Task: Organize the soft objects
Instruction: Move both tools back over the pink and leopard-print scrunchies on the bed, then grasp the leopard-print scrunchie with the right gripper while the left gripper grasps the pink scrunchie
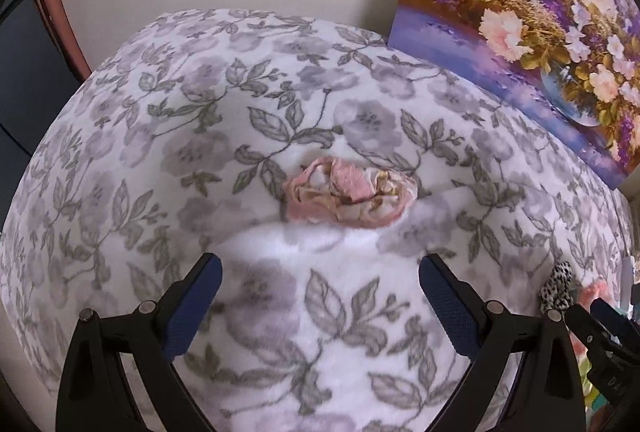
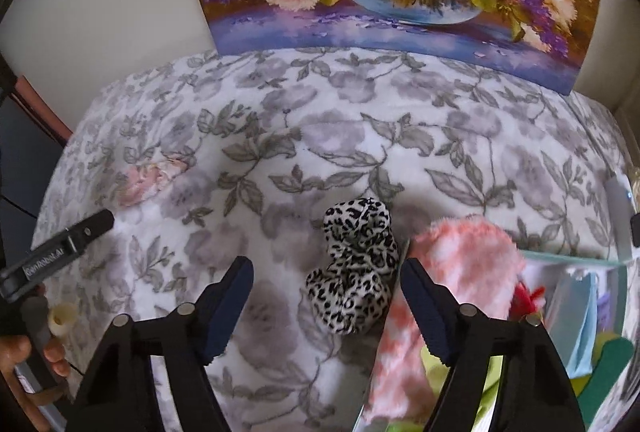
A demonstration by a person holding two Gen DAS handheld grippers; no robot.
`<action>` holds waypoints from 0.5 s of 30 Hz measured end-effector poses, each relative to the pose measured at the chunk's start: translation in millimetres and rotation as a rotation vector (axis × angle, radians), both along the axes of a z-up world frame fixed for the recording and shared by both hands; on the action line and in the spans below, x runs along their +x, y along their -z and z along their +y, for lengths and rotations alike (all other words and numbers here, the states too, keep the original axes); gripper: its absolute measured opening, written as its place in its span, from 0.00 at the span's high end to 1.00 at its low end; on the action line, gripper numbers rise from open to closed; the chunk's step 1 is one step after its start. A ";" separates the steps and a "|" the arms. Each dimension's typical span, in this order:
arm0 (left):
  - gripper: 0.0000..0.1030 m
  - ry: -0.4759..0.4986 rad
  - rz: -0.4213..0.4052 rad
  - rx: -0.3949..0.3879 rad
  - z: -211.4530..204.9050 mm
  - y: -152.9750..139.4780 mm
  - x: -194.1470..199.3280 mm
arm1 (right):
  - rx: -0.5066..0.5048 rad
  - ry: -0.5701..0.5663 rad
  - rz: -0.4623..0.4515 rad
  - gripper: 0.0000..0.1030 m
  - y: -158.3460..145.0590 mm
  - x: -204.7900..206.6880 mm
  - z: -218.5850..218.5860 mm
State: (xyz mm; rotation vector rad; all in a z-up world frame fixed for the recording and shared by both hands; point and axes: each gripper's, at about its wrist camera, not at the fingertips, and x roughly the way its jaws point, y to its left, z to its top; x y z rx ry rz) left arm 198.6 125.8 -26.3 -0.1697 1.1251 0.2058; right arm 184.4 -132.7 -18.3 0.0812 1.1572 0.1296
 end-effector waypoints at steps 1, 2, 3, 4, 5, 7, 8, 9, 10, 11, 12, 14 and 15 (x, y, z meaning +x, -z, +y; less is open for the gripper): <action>0.04 -0.003 0.002 -0.004 1.0 3.1 3.7 | -0.009 0.000 0.003 0.29 3.8 2.9 0.3; 0.04 -0.006 0.004 -0.011 2.4 6.4 7.4 | -0.011 0.000 0.006 0.30 6.8 4.7 0.3; 0.04 -0.007 0.006 -0.014 3.3 8.7 9.4 | -0.012 0.001 0.010 0.31 10.3 7.1 0.0; 0.05 -0.010 0.006 -0.021 4.6 11.4 12.1 | -0.013 0.003 0.012 0.31 13.7 9.1 -0.2; 0.06 -0.012 0.004 -0.027 6.2 14.2 15.5 | -0.016 0.002 0.014 0.32 16.5 11.0 -0.1; 0.20 -0.020 0.006 -0.027 8.5 18.0 20.8 | -0.017 0.000 0.018 0.42 22.2 15.2 -0.2; 0.24 -0.028 0.008 -0.032 10.4 20.1 23.5 | -0.017 0.001 0.022 0.44 25.1 17.3 -0.3; 0.27 -0.035 0.010 -0.042 12.2 22.0 25.8 | -0.018 0.001 0.024 0.45 26.9 18.7 0.3; 0.28 -0.042 0.009 -0.056 13.9 23.8 28.2 | -0.019 -0.001 0.026 0.47 29.8 20.7 0.8; 0.29 -0.046 0.004 -0.065 14.8 25.2 30.3 | -0.021 -0.003 0.028 0.48 31.6 22.1 1.1; 0.35 -0.047 -0.001 -0.067 14.8 25.9 31.2 | -0.023 -0.006 0.029 0.50 33.0 23.2 1.8; 0.46 -0.049 -0.005 -0.077 14.6 28.0 35.4 | -0.029 -0.011 0.029 0.53 36.1 25.6 2.4; 0.50 -0.051 -0.003 -0.082 14.1 29.3 37.4 | -0.032 -0.012 0.029 0.55 37.2 26.7 2.4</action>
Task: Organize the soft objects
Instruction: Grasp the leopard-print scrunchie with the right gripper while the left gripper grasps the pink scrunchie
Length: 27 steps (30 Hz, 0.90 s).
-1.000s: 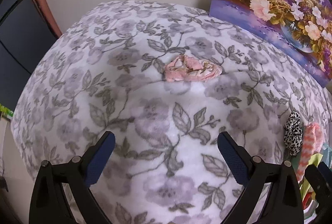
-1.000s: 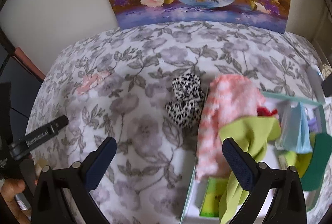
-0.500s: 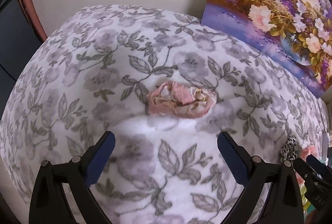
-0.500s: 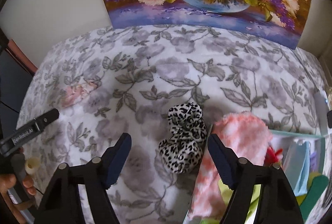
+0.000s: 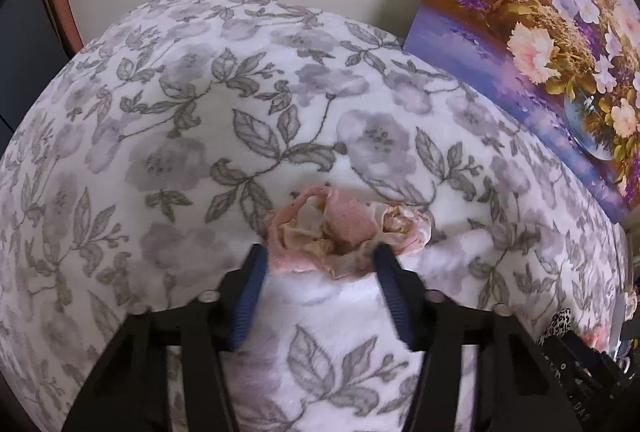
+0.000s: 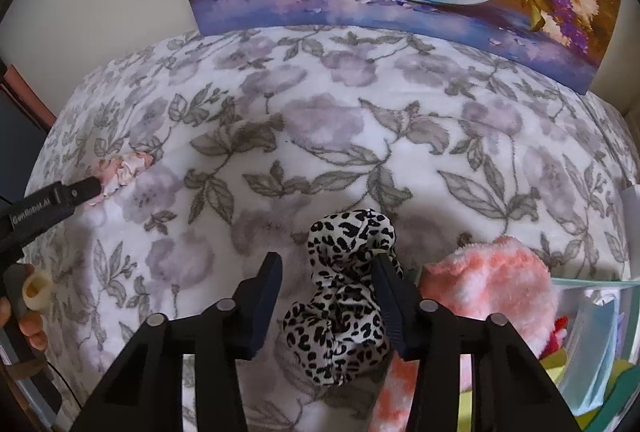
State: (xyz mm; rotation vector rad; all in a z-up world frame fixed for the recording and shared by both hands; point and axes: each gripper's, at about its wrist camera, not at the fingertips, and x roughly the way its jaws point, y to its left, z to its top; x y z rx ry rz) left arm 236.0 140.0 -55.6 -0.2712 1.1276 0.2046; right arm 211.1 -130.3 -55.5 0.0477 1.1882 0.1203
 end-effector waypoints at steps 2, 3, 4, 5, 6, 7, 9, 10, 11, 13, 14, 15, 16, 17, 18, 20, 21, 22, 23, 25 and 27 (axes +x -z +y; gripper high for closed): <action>0.59 -0.001 -0.001 -0.005 -0.8 1.8 3.2 | -0.006 -0.001 -0.001 0.59 2.3 1.2 -0.7; 0.65 -0.002 -0.003 -0.003 -1.6 2.9 4.9 | -0.009 -0.001 -0.001 0.63 3.1 1.8 -0.9; 0.72 -0.002 -0.002 -0.001 -2.0 3.9 6.2 | -0.015 -0.001 -0.003 0.67 4.0 1.9 -1.4; 0.76 -0.003 -0.001 -0.001 -2.1 4.8 7.1 | -0.019 0.000 -0.003 0.68 5.0 2.0 -2.2; 0.82 -0.005 -0.002 -0.004 -2.2 5.8 7.6 | -0.018 0.003 -0.003 0.71 6.0 2.3 -3.2; 0.85 -0.004 -0.006 -0.007 -2.4 6.2 7.8 | -0.013 0.006 -0.004 0.74 6.3 2.3 -4.7; 0.88 0.003 -0.008 0.008 -4.0 6.3 6.9 | -0.002 0.010 -0.005 0.79 6.8 2.4 -7.5; 0.89 0.005 -0.009 0.014 -5.2 5.9 6.3 | 0.004 0.011 -0.005 0.82 6.7 2.1 -8.4; 0.90 0.005 -0.010 0.014 -5.9 5.3 5.3 | 0.013 0.009 -0.005 0.84 6.7 1.5 -9.4; 0.91 0.006 -0.014 0.012 -6.9 3.0 2.8 | 0.025 0.009 -0.005 0.90 6.1 0.5 -10.1; 0.91 0.008 -0.019 0.014 -7.8 0.9 1.1 | 0.031 0.010 -0.006 0.90 5.1 -0.3 -10.4; 0.91 0.010 -0.022 0.014 -8.6 -0.9 -0.6 | 0.033 0.012 -0.008 0.93 4.1 -1.5 -10.7; 0.92 0.014 -0.026 0.014 -9.9 -3.7 -2.8 | 0.035 0.012 -0.009 0.95 2.9 -2.9 -10.9; 0.92 0.016 -0.031 0.015 -11.3 -7.2 -5.6 | 0.040 0.012 -0.010 0.95 1.5 -4.7 -11.3; 0.92 0.019 -0.036 0.016 -12.8 -10.9 -8.4 | 0.048 0.013 -0.010 0.96 -0.6 -7.0 -12.2; 0.92 0.022 -0.048 0.015 -15.6 -19.5 -14.8 | 0.061 0.016 -0.011 0.96 -4.4 -10.2 -13.5; 0.92 0.022 -0.056 0.013 -16.9 -24.5 -18.9 | 0.071 0.018 -0.013 0.96 -8.6 -13.9 -14.8; 0.92 0.022 -0.064 0.010 -18.5 -30.5 -23.7 | 0.077 0.018 -0.014 0.97 -11.2 -15.9 -14.9; 0.92 0.023 -0.071 0.007 -20.0 -36.0 -27.9 | 0.082 0.018 -0.018 0.97 -15.5 -19.5 -15.4; 0.92 0.026 -0.090 0.001 -24.8 -49.7 -38.6 | 0.092 0.021 -0.030 0.97 -26.3 -28.0 -17.2; 0.92 0.031 -0.109 0.001 -31.0 -63.7 -49.3 | 0.102 0.022 -0.042 0.97 -37.6 -37.5 -19.1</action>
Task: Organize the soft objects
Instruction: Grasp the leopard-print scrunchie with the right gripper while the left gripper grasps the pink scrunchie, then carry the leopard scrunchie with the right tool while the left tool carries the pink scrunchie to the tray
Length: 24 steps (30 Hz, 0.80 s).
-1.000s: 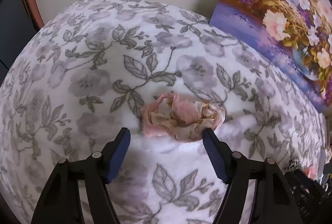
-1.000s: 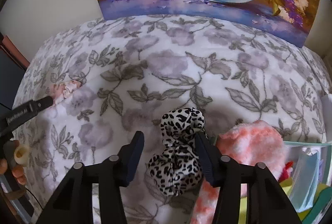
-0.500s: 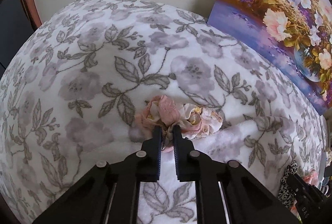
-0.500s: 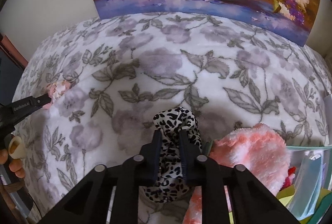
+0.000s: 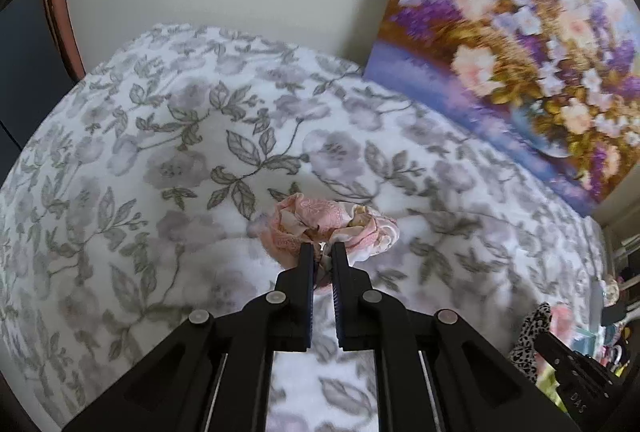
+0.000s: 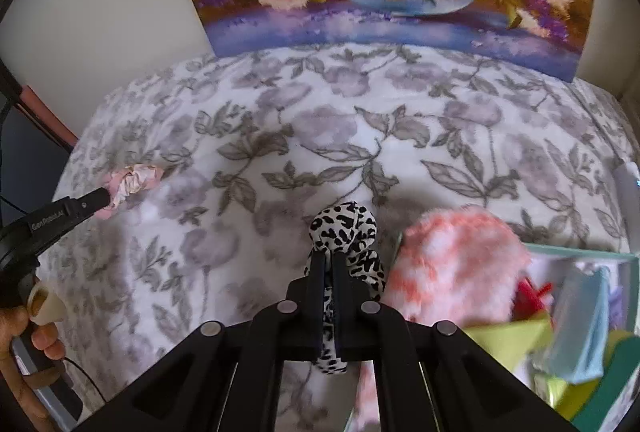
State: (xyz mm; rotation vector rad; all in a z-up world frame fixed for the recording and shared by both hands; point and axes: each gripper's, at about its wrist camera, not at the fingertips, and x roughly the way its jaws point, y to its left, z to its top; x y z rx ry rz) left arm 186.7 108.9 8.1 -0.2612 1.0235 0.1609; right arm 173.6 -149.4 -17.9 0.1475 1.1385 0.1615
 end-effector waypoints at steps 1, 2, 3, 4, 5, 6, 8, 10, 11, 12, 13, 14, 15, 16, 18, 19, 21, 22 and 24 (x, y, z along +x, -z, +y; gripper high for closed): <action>0.92 0.004 -0.011 0.000 -3.2 -7.5 -5.8 | 0.003 0.000 -0.006 0.97 -5.3 -3.9 -0.8; 0.92 0.010 -0.025 -0.002 -7.8 -16.7 -13.1 | 0.004 0.000 -0.011 0.97 -10.1 -8.0 -1.8; 0.92 0.016 -0.038 -0.005 -12.1 -24.7 -19.2 | 0.007 0.003 -0.020 0.97 -17.4 -15.6 -3.5; 0.92 0.021 -0.049 -0.007 -16.6 -31.4 -25.8 | 0.009 0.005 -0.024 0.97 -21.5 -19.7 -4.8; 0.92 0.026 -0.057 -0.009 -20.9 -37.3 -31.0 | 0.014 0.009 -0.033 0.97 -27.3 -26.6 -7.1; 0.92 0.032 -0.066 -0.009 -25.7 -43.5 -37.0 | 0.020 0.013 -0.040 0.97 -32.1 -32.3 -8.9; 0.92 0.049 -0.090 -0.012 -36.4 -57.2 -49.9 | 0.029 0.019 -0.055 0.97 -41.9 -44.7 -12.0; 0.92 0.062 -0.111 -0.016 -46.7 -68.0 -61.3 | 0.037 0.023 -0.076 0.97 -53.3 -59.2 -15.7; 0.92 0.068 -0.121 -0.019 -52.1 -73.2 -67.6 | 0.043 0.024 -0.084 0.97 -58.0 -65.7 -17.7; 0.92 0.073 -0.128 -0.021 -56.3 -76.5 -72.0 | 0.048 0.026 -0.092 0.97 -62.0 -71.6 -19.5; 0.92 0.080 -0.136 -0.026 -62.3 -80.0 -78.6 | 0.052 0.031 -0.101 0.97 -66.6 -78.8 -22.0; 0.92 0.088 -0.139 -0.030 -68.0 -82.4 -84.2 | 0.055 0.037 -0.108 0.97 -70.7 -85.9 -24.7; 0.92 0.096 -0.140 -0.032 -74.3 -84.2 -89.6 | 0.058 0.045 -0.113 0.97 -73.7 -92.4 -27.8; 0.92 0.103 -0.139 -0.032 -79.7 -85.1 -94.2 | 0.062 0.051 -0.115 0.97 -75.3 -96.4 -30.2; 0.92 0.119 -0.143 -0.033 -90.0 -85.7 -102.0 | 0.072 0.066 -0.117 0.97 -78.3 -107.0 -36.9; 0.92 0.128 -0.145 -0.034 -95.7 -85.7 -106.8 | 0.076 0.073 -0.118 0.97 -79.2 -112.4 -40.2; 0.92 0.140 -0.150 -0.036 -105.1 -85.4 -114.8 | 0.073 0.089 -0.120 0.97 -80.5 -121.7 -46.5; 0.92 0.148 -0.151 -0.037 -110.4 -85.1 -119.0 | 0.069 0.096 -0.122 0.97 -81.2 -126.8 -49.6; 0.92 0.160 -0.152 -0.043 -119.7 -84.2 -125.5 | 0.068 0.108 -0.128 0.97 -82.7 -135.3 -56.1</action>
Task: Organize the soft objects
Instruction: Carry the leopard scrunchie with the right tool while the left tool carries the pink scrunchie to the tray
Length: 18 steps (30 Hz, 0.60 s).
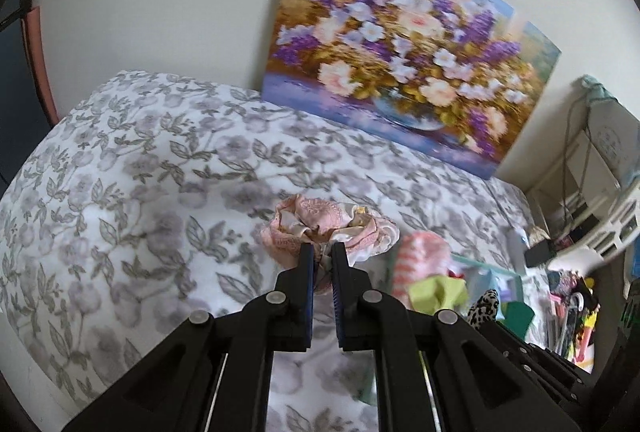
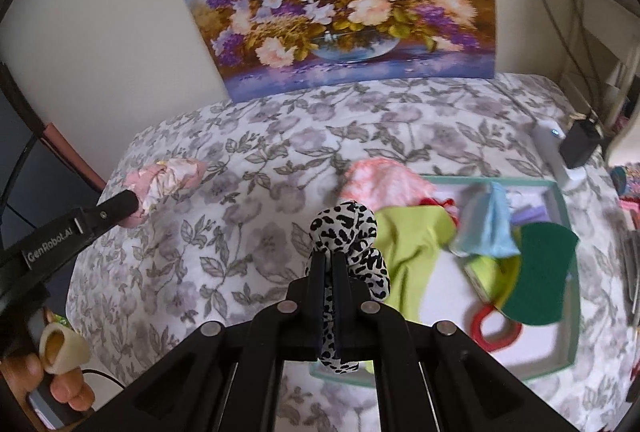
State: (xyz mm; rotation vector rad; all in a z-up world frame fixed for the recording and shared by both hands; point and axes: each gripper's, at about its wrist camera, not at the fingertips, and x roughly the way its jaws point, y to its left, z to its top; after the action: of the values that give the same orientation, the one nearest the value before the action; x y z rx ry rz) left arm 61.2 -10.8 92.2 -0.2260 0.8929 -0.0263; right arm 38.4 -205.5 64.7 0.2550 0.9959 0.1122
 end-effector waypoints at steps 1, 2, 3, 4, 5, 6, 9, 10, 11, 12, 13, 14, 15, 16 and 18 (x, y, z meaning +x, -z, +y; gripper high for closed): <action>0.92 0.009 -0.001 -0.003 -5.9 0.5 -3.1 | 0.001 0.006 -0.003 0.97 -1.2 -3.9 -3.2; 0.92 0.020 -0.001 -0.003 -12.6 0.9 -5.7 | 0.003 0.011 -0.006 0.97 -2.1 -7.7 -6.4; 0.92 0.030 -0.002 -0.003 -18.1 1.2 -7.5 | 0.007 0.018 -0.010 0.97 -2.8 -11.5 -9.9; 0.92 0.042 -0.004 -0.005 -25.1 1.6 -9.3 | 0.011 0.023 -0.012 0.97 -3.3 -15.2 -13.6; 0.92 0.054 -0.005 -0.008 -32.0 2.5 -11.1 | 0.016 0.030 -0.014 0.97 -3.3 -18.5 -18.3; 0.92 0.062 -0.005 -0.011 -37.4 3.5 -12.8 | 0.021 0.037 -0.014 0.97 -2.8 -20.3 -22.3; 0.92 0.114 0.007 -0.009 -61.2 13.3 -15.9 | 0.035 0.085 -0.003 0.97 3.5 -24.2 -41.8; 0.92 0.129 0.013 -0.004 -67.6 16.9 -16.5 | 0.038 0.108 0.008 0.97 7.9 -24.9 -51.2; 0.92 0.148 0.020 0.002 -75.3 20.9 -16.9 | 0.038 0.122 0.018 0.97 11.1 -25.4 -56.8; 0.92 0.167 0.027 0.004 -83.1 24.4 -17.5 | 0.037 0.142 0.034 0.97 16.6 -25.7 -65.5; 0.92 0.183 0.032 0.002 -88.0 26.8 -18.1 | 0.037 0.152 0.044 0.97 19.7 -25.5 -70.1; 0.92 0.202 0.039 -0.002 -93.7 29.4 -18.7 | 0.038 0.165 0.060 0.97 24.6 -25.2 -76.4; 0.92 0.222 0.046 -0.003 -100.0 32.0 -19.2 | 0.043 0.179 0.079 0.97 30.6 -24.6 -83.8; 0.92 0.241 0.053 0.002 -107.0 35.7 -19.7 | 0.047 0.186 0.089 0.97 34.1 -24.6 -87.7; 0.92 0.267 0.069 0.016 -116.3 42.9 -19.1 | 0.051 0.198 0.109 0.97 40.9 -25.0 -96.5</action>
State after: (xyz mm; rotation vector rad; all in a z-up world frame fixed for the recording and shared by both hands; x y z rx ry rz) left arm 42.1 -127.1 49.3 -0.0923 0.9871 -0.2605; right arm 13.3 -302.0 23.9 0.4086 1.0715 -0.0575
